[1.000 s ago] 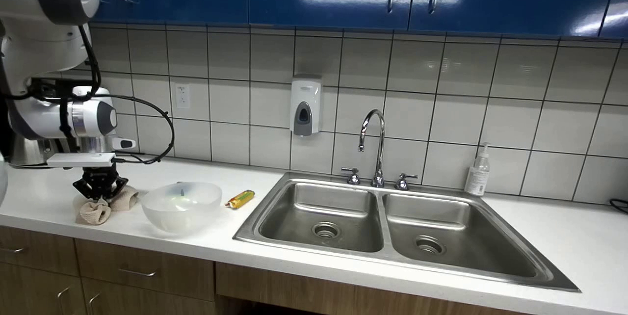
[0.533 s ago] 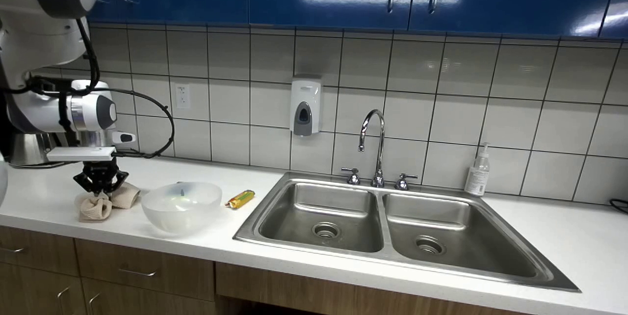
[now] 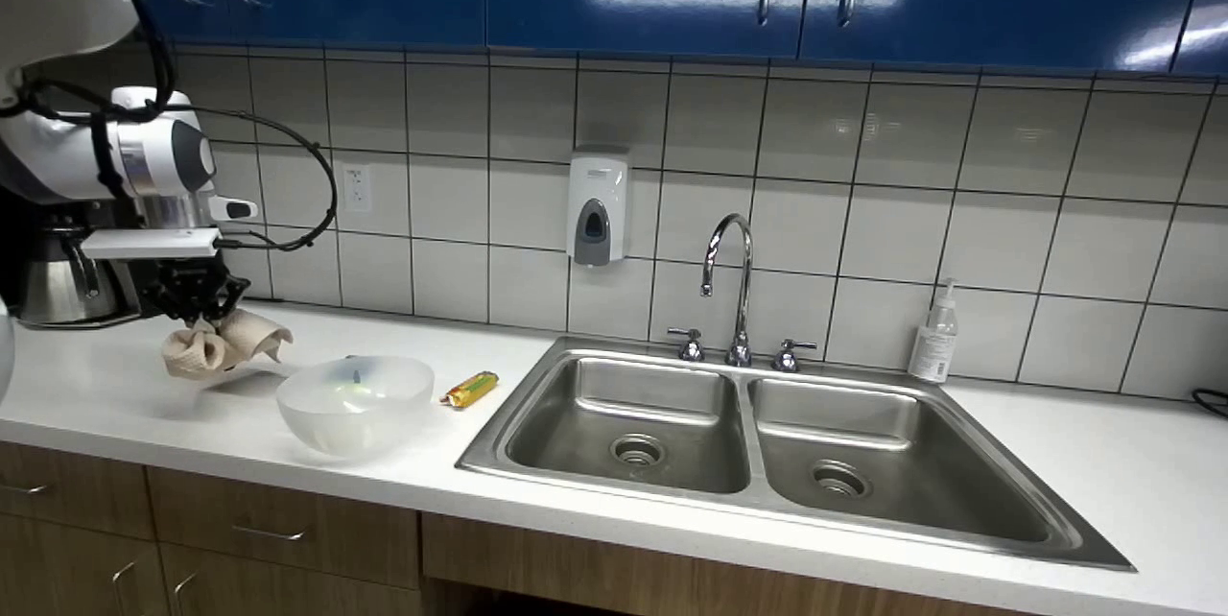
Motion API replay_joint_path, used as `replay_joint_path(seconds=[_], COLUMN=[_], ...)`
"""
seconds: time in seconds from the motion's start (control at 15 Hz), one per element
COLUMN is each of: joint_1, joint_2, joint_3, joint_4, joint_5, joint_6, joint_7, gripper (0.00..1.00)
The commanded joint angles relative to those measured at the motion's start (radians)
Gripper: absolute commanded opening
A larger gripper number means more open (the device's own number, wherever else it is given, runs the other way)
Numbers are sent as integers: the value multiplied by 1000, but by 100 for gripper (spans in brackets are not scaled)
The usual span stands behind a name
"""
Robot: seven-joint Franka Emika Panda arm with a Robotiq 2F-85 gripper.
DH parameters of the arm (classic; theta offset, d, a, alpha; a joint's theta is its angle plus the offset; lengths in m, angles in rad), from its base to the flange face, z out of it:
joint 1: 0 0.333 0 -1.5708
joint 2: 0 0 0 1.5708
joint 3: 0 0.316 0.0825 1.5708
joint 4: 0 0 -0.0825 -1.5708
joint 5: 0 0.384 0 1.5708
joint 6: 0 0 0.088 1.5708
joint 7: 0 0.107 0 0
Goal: Put the towel in the bowl.
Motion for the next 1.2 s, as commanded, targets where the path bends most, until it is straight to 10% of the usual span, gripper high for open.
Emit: replay_joint_path(seconds=[0.0, 1.13], joint_1=[-1, -185], joint_2=[-145, -505], joint_3=[-4, -5], joint_4=[-106, -448], joint_5=[-47, -125], joint_6=[3, -1], joint_7=[20, 72], gripper=[2, 2])
